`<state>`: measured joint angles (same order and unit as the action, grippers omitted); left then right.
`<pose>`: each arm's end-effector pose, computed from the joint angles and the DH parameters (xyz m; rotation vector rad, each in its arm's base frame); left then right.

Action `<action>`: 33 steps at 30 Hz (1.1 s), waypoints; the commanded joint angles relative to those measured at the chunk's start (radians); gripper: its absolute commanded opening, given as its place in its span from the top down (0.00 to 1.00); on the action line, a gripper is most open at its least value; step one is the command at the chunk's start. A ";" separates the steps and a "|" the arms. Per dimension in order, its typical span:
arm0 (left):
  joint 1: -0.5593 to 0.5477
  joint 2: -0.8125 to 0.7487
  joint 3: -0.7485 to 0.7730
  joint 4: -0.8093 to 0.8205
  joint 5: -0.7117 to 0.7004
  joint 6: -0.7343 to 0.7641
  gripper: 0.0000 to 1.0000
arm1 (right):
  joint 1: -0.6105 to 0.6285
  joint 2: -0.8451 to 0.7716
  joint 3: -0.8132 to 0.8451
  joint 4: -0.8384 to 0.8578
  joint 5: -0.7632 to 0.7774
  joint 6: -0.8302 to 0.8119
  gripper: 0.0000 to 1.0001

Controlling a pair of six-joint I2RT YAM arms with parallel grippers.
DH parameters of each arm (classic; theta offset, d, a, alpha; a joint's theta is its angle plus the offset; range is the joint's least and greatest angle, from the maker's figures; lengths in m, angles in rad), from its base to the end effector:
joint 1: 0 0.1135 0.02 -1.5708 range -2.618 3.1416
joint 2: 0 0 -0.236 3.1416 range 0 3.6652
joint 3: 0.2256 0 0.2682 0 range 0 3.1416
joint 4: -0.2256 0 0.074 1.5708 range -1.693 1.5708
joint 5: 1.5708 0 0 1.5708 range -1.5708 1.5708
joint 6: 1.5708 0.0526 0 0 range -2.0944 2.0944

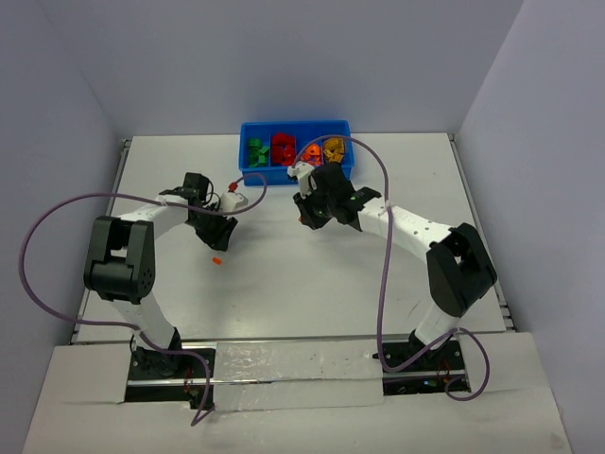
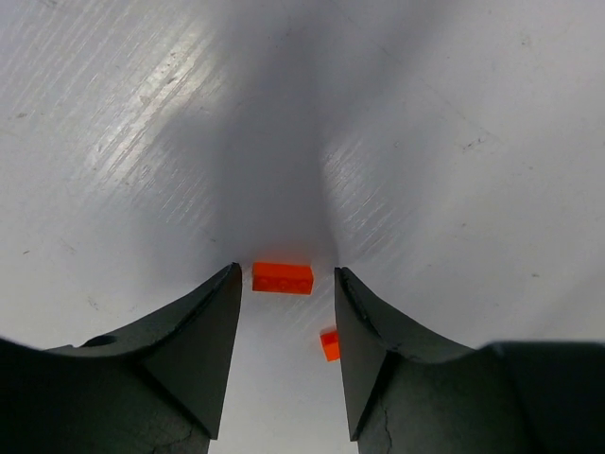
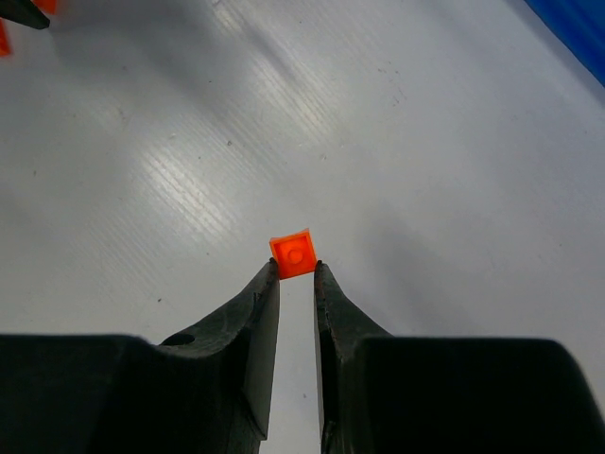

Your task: Sort the legos into containers by color

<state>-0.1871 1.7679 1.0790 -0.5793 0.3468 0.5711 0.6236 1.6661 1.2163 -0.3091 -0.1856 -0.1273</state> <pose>0.3336 -0.0814 0.1072 1.0876 2.5314 -0.3934 0.3151 0.2386 0.2023 -0.9524 2.1591 0.4616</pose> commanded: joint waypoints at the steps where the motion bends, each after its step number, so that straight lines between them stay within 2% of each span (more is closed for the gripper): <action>1: -0.004 0.015 0.016 0.011 -0.028 0.036 0.50 | -0.012 -0.052 0.002 -0.002 -0.009 0.008 1.00; 11: -0.019 0.006 0.026 0.023 -0.033 0.047 0.73 | -0.027 -0.054 -0.004 -0.001 -0.015 0.012 1.00; 17: -0.042 -0.033 0.127 -0.043 0.072 0.014 0.85 | -0.060 -0.073 -0.017 0.004 -0.025 0.023 1.00; 21: -0.074 -0.060 0.282 -0.044 0.182 -0.113 0.94 | -0.097 -0.115 -0.023 0.011 -0.028 0.032 1.00; 24: -0.111 -0.031 0.417 0.061 0.186 -0.270 0.98 | -0.138 -0.149 -0.035 0.012 -0.032 0.038 1.00; 28: -0.153 0.073 0.587 0.163 0.168 -0.391 0.98 | -0.174 -0.190 -0.053 0.010 -0.037 0.042 1.00; 33: -0.200 0.287 0.822 0.273 0.132 -0.534 0.98 | -0.218 -0.233 -0.076 0.010 -0.046 0.043 1.00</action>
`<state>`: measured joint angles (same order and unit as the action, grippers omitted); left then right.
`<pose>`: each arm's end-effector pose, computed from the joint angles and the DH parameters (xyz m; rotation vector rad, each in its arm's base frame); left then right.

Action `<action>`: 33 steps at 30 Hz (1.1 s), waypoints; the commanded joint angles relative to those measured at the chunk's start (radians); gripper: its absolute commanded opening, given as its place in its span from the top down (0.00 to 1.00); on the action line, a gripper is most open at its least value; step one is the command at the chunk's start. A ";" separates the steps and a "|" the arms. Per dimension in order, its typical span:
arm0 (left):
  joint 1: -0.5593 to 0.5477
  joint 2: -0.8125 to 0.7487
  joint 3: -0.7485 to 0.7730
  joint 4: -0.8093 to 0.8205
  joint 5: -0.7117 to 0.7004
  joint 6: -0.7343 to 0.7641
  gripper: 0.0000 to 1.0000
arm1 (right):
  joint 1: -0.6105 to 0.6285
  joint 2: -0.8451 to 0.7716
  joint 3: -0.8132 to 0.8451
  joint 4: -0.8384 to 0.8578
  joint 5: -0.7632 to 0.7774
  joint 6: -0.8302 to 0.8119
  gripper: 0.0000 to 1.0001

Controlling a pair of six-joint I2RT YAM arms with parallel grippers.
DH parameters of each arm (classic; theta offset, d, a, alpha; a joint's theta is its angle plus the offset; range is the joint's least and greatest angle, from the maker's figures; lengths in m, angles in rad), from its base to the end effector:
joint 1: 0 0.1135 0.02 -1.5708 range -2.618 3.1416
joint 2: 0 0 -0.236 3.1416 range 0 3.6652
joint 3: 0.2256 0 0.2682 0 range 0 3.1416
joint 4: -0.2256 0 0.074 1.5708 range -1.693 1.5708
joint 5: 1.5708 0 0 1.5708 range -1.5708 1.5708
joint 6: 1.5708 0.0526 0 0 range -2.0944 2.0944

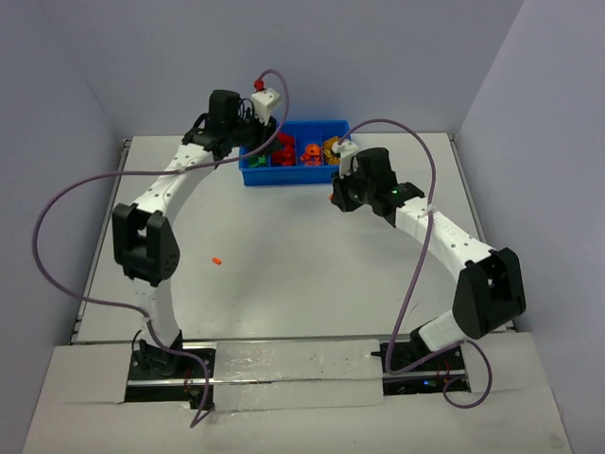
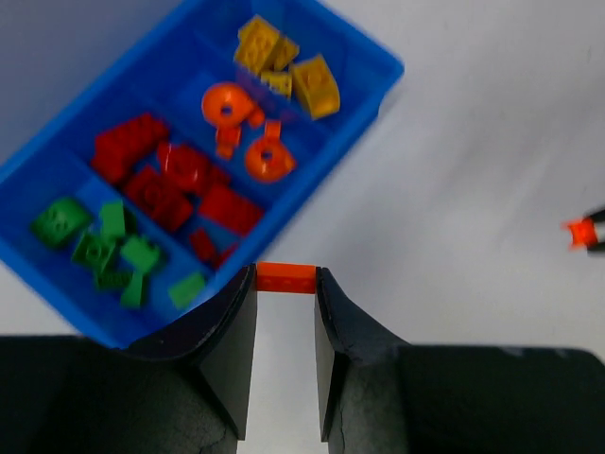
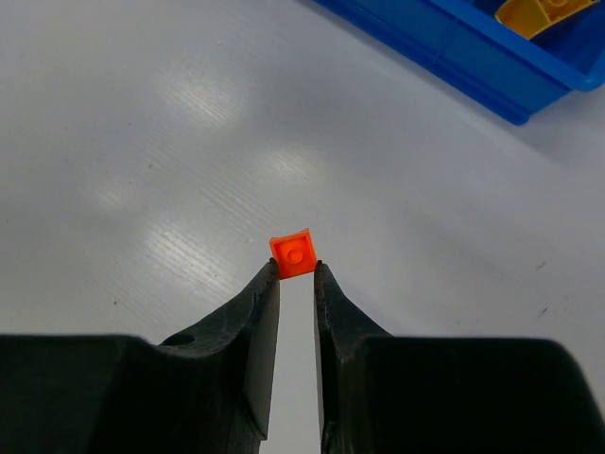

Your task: Sort the legos into containers by color

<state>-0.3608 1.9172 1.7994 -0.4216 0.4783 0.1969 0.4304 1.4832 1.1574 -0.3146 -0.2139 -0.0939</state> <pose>0.4315 -0.1887 0.3023 0.8488 1.9204 -0.6019 0.3287 0.1632 0.2468 -0.6919 2.1165 0.4222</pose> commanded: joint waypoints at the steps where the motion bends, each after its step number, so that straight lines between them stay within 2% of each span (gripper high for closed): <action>1: -0.034 0.179 0.164 0.144 0.002 -0.195 0.98 | -0.032 -0.059 -0.020 0.014 -0.020 0.009 1.00; 3: -0.045 0.276 0.244 0.213 -0.005 -0.267 0.98 | -0.044 -0.068 -0.026 0.009 -0.021 0.006 1.00; 7: -0.075 0.400 0.380 0.299 -0.027 -0.320 0.98 | -0.063 -0.080 -0.030 0.002 -0.021 0.000 1.00; 14: -0.097 0.536 0.423 0.455 -0.106 -0.341 0.95 | -0.086 -0.083 -0.029 -0.003 -0.022 -0.008 1.00; 19: -0.098 0.615 0.482 0.449 -0.132 -0.327 0.87 | -0.093 -0.078 -0.027 -0.003 -0.021 -0.013 1.00; 26: -0.096 0.629 0.497 0.456 -0.182 -0.302 0.59 | -0.095 -0.043 -0.008 0.016 -0.020 -0.009 1.00; 30: -0.097 0.625 0.526 0.449 -0.197 -0.297 0.35 | -0.096 -0.015 0.021 0.050 -0.012 0.003 1.00; 33: -0.098 0.603 0.531 0.444 -0.195 -0.291 0.29 | -0.095 0.027 0.050 0.071 -0.005 0.010 1.00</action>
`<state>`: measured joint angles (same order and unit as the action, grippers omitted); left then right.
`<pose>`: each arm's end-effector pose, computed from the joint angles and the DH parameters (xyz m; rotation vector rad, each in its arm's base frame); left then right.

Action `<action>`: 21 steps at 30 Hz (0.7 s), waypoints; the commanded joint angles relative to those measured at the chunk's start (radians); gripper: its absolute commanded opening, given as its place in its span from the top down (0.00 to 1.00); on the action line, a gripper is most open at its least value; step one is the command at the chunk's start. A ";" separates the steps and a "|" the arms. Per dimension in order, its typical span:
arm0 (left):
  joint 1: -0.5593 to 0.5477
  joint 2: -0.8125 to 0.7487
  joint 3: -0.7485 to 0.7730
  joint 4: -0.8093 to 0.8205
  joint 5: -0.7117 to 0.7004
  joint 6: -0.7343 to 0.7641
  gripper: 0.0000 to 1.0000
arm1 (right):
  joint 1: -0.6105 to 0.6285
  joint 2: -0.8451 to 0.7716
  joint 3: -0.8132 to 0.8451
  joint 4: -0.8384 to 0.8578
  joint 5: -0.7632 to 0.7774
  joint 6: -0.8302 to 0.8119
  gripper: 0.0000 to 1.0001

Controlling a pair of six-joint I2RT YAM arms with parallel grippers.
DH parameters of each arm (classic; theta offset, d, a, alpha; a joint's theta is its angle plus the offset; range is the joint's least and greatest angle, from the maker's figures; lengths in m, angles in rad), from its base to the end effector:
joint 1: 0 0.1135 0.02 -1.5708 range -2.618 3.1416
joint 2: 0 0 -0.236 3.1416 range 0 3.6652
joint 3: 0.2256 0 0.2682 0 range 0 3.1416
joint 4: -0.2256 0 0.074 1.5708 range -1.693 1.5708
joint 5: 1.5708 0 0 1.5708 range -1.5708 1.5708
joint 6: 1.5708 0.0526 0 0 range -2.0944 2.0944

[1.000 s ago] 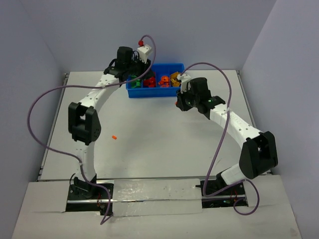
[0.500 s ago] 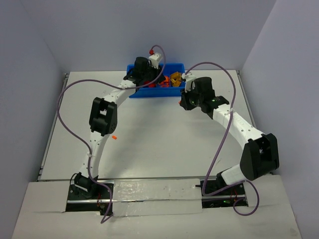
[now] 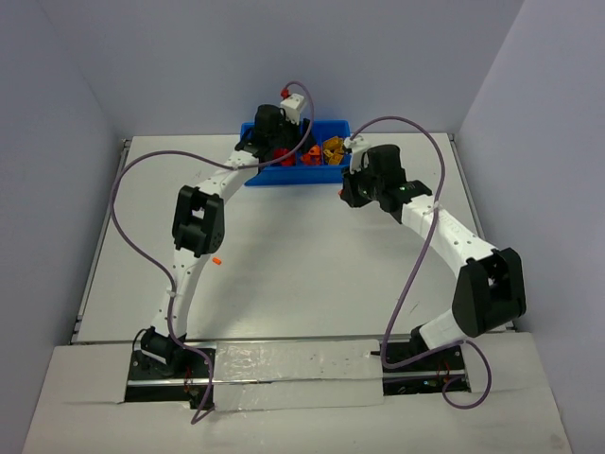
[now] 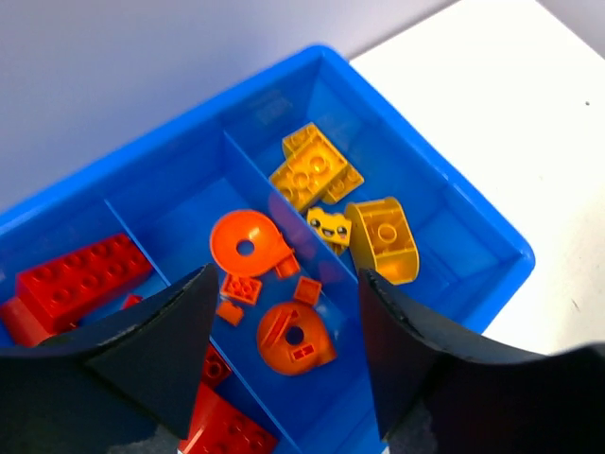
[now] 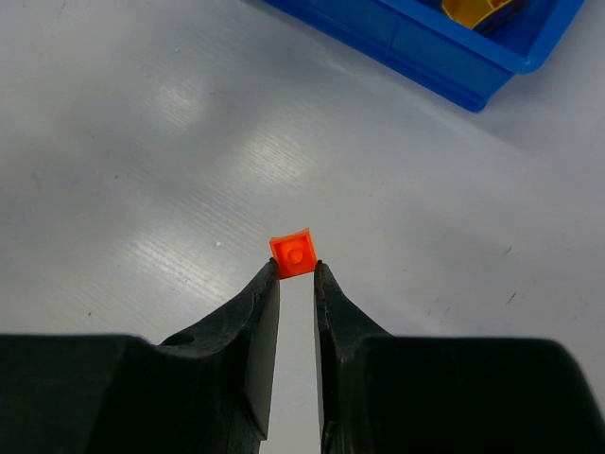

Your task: Sort the legos into containers by color

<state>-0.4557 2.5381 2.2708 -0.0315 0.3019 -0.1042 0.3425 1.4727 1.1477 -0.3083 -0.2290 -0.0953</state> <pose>0.5328 -0.2785 0.1997 0.5417 1.8314 -0.6646 0.3395 0.1337 0.2476 -0.6051 2.1279 0.3899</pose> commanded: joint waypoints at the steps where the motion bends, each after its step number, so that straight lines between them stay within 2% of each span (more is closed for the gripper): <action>1: -0.002 -0.029 0.063 0.050 -0.018 0.014 0.27 | -0.008 0.051 0.081 0.072 0.012 0.013 1.00; 6: 0.019 -0.156 0.012 0.002 -0.038 0.017 0.23 | -0.006 0.172 0.205 0.120 0.030 0.040 1.00; 10: 0.101 -0.381 -0.203 0.002 0.038 -0.090 0.20 | -0.007 0.302 0.324 0.176 0.040 0.074 1.00; 13: 0.190 -0.547 -0.386 -0.010 0.109 -0.114 0.19 | -0.007 0.401 0.439 0.204 0.031 0.095 1.00; 18: 0.323 -0.811 -0.658 -0.063 0.150 -0.092 0.15 | -0.007 0.601 0.610 0.231 0.034 0.137 1.00; 21: 0.379 -0.908 -0.750 -0.144 0.159 -0.049 0.13 | -0.008 0.695 0.702 0.234 0.041 0.141 1.00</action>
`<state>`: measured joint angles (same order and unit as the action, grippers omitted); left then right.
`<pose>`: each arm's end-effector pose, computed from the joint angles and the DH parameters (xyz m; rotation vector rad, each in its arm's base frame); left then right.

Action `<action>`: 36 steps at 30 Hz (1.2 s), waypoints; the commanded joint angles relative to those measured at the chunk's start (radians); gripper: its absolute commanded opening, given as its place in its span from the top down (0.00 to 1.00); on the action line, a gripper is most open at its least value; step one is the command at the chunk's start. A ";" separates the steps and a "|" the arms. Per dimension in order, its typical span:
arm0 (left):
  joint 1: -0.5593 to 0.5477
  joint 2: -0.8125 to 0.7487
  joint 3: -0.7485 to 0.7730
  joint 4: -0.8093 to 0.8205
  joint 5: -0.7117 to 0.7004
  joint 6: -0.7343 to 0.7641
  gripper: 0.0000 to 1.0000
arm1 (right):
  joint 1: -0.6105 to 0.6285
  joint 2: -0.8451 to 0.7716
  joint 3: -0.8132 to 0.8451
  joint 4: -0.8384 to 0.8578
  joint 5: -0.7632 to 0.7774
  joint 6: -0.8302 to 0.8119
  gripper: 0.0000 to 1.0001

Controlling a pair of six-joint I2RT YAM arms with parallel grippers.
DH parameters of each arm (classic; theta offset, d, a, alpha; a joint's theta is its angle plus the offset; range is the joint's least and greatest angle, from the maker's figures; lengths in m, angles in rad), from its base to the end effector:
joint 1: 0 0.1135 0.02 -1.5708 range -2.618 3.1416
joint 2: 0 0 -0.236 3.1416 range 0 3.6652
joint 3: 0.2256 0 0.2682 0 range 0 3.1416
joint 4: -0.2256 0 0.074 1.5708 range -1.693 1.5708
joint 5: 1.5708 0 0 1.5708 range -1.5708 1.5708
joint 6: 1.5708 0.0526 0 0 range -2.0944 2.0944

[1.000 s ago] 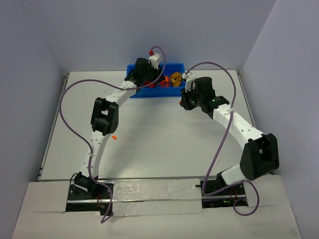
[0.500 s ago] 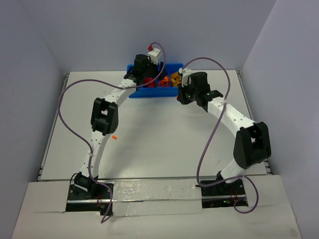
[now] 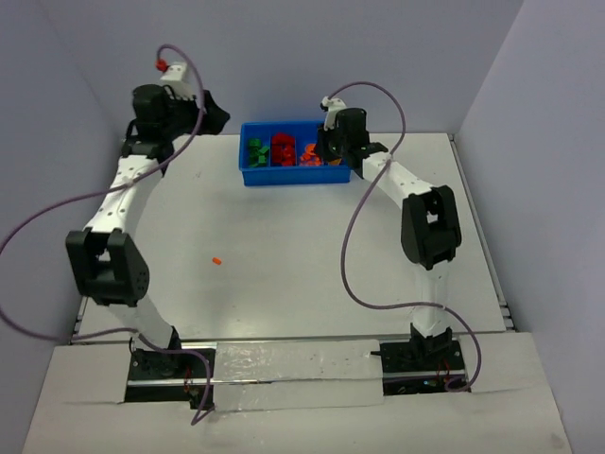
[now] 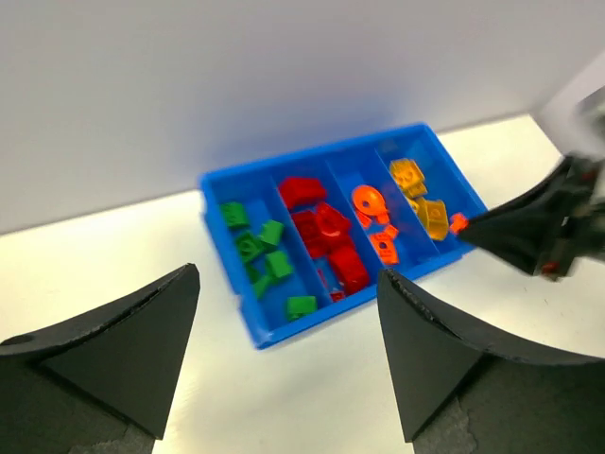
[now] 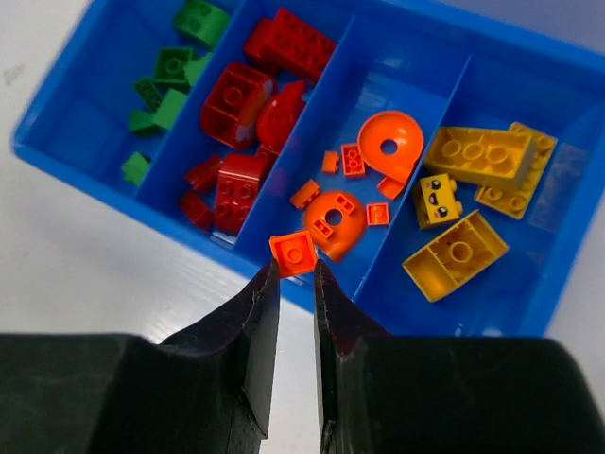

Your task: Sort the legos into containers by color

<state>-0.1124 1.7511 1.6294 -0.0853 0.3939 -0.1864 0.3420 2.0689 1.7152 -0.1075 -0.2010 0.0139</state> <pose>0.4439 -0.0704 0.3483 0.2215 1.7828 -0.5642 0.4781 0.1813 0.2307 -0.4600 1.9963 0.4272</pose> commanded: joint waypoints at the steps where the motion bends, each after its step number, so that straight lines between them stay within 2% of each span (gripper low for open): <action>1: 0.051 -0.140 -0.130 -0.109 0.079 0.047 0.13 | -0.006 0.134 0.155 0.042 0.019 0.035 1.00; 7: 0.124 -0.277 -0.295 -0.215 0.116 0.128 0.13 | -0.004 0.262 0.295 0.028 0.025 0.027 0.96; 10: 0.163 -0.314 -0.373 -0.286 0.142 0.216 0.13 | -0.002 0.284 0.316 0.045 0.040 0.021 0.88; 12: 0.176 -0.330 -0.400 -0.334 0.156 0.293 0.13 | -0.001 0.289 0.314 0.046 0.050 0.019 0.77; 14: 0.188 -0.334 -0.413 -0.401 0.177 0.376 0.14 | -0.001 0.292 0.314 0.048 0.052 0.018 0.70; 16: 0.197 -0.329 -0.411 -0.512 0.247 0.505 0.15 | -0.001 0.291 0.313 0.048 0.053 0.017 0.65; 20: 0.200 -0.302 -0.417 -0.678 0.276 0.707 0.18 | 0.004 0.286 0.318 0.049 0.046 0.019 0.53; 24: 0.204 -0.303 -0.453 -0.786 0.298 0.893 0.21 | 0.009 0.273 0.322 0.049 0.040 0.015 0.51; 30: 0.204 -0.378 -0.572 -0.931 0.350 1.295 0.24 | 0.012 0.189 0.298 0.020 0.007 0.028 0.46; 32: 0.202 -0.396 -0.629 -0.974 0.345 1.469 0.26 | 0.012 0.124 0.278 -0.012 -0.009 0.029 0.38; 34: 0.203 -0.396 -0.651 -0.993 0.339 1.561 0.27 | 0.012 0.068 0.230 -0.023 -0.016 0.030 0.30; 36: 0.203 -0.384 -0.677 -1.029 0.350 1.709 0.29 | 0.012 -0.028 0.156 -0.029 -0.024 0.030 0.17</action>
<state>0.0872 1.3814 0.9862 -0.9997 0.6836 1.1415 0.3473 2.2762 1.9352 -0.1416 -0.1956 0.0399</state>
